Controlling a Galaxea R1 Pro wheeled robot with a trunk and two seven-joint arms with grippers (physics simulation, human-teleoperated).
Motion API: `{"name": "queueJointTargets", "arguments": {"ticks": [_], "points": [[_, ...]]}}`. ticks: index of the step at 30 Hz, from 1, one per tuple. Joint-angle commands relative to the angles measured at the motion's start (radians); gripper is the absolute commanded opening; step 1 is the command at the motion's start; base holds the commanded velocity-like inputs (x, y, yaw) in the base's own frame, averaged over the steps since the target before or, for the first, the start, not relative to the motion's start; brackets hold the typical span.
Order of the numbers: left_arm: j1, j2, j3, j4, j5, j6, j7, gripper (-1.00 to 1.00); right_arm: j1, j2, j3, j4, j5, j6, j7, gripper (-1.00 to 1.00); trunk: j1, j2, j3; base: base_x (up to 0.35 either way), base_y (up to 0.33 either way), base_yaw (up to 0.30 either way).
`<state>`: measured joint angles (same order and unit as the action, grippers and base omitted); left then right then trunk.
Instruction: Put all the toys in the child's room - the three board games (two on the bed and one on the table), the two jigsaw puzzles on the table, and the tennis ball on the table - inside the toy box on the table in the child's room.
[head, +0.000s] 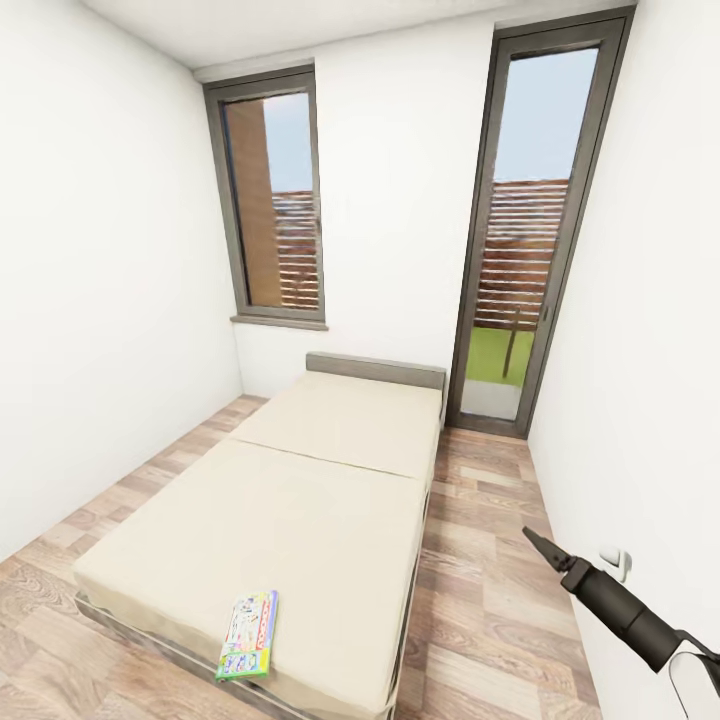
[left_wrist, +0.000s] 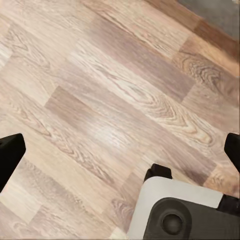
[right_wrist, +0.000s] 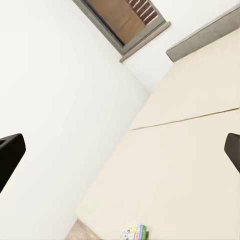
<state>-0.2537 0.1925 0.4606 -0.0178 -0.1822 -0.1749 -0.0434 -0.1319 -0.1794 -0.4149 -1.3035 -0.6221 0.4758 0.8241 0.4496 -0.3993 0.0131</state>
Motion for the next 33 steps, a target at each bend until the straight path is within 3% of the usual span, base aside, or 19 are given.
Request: {"name": "queueJointTargets", "arguments": {"ticks": [1, 2, 5, 6, 9, 10, 13, 15, 16, 17, 21, 25, 28, 33], "points": [[-0.001, 0.02, 0.011, 0.0, -0.009, -0.002, -0.058, 1.0, -0.001, 0.0, -0.001, 0.001, -0.007, 0.008, 0.001, 1.0, 0.0, -0.001, 0.0, 0.0, 0.0, 0.0], [-0.001, 0.056, 0.019, -0.005, -0.008, 0.0, -0.161, 1.0, -0.002, 0.0, -0.002, 0.003, -0.008, 0.007, 0.001, 1.0, 0.0, -0.001, 0.0, 0.0, 0.0, 0.0], [-0.002, 0.111, 0.029, -0.019, -0.007, 0.006, -0.303, 1.0, -0.004, 0.0, -0.002, 0.008, -0.007, 0.007, 0.001, 1.0, 0.0, -0.001, 0.0, 0.0, 0.0, 0.0], [-0.002, 0.146, 0.035, -0.03, -0.006, 0.013, -0.389, 1.0, -0.004, 0.0, -0.002, 0.01, -0.008, 0.006, 0.001, 1.0, 0.0, -0.001, 0.0, 0.0, 0.0, 0.0], [-0.003, 0.196, 0.044, -0.053, -0.006, 0.032, -0.513, 1.0, -0.004, 0.0, -0.002, 0.011, -0.007, 0.006, 0.001, 1.0, 0.0, -0.001, 0.0, 0.0, 0.0, 0.0], [-0.004, 0.232, 0.049, -0.073, -0.005, 0.057, -0.595, 1.0, -0.004, 0.0, -0.002, 0.012, -0.007, 0.006, 0.001, 1.0, 0.0, -0.001, 0.0, 0.0, 0.0, 0.0], [-0.006, 0.284, 0.058, -0.114, -0.006, 0.119, -0.727, 1.0, -0.005, 0.001, -0.002, 0.013, -0.007, 0.006, 0.001, 1.0, 0.0, -0.001, 0.0, 0.0, 0.0, 0.0], [-0.008, 0.341, 0.066, -0.216, -0.006, 0.233, -0.943, 1.0, -0.005, 0.001, -0.002, 0.013, -0.007, 0.006, 0.001, 1.0, 0.0, -0.001, 0.0, 0.0, 0.0, 0.0], [-0.008, 0.352, 0.067, -0.252, -0.006, 0.263, -1.0, 1.0, -0.005, 0.001, -0.002, 0.013, -0.007, 0.006, 0.001, 1.0, 0.0, -0.001, 0.0, 0.0, 0.0, 0.0], [-0.008, 0.366, 0.069, -0.335, -0.007, 0.324, -1.116, 1.0, -0.005, 0.001, -0.002, 0.013, -0.007, 0.006, 0.001, 1.0, 0.0, -0.001, 0.0, 0.0, 0.0, 0.0], [-0.008, 0.38, 0.071, -0.603, -0.009, 0.51, -1.417, 1.0, -0.005, 0.005, -0.002, 0.012, -0.006, 0.006, 0.001, 1.0, 0.0, -0.001, 0.0, 0.0, 0.0, 0.0], [-0.009, 0.382, 0.073, -0.794, -0.005, 0.646, -1.527, 1.0, -0.005, 0.008, -0.001, 0.012, -0.004, 0.006, 0.0, 1.0, 0.0, -0.001, 0.0, 0.0, 0.007, 0.0], [-0.009, 0.374, 0.078, -0.911, 0.007, 0.749, -1.527, 1.0, -0.006, 0.009, 0.0, 0.012, -0.004, 0.009, -0.002, 1.0, 0.0, -0.001, 0.0, 0.0, 0.149, -0.069], [-0.009, 0.352, 0.08, -0.963, 0.016, 0.784, -1.527, 1.0, -0.007, 0.005, 0.0, 0.011, -0.004, 0.015, -0.016, 1.0, 0.0, -0.001, 0.002, 0.0, 0.201, -0.22]]}}
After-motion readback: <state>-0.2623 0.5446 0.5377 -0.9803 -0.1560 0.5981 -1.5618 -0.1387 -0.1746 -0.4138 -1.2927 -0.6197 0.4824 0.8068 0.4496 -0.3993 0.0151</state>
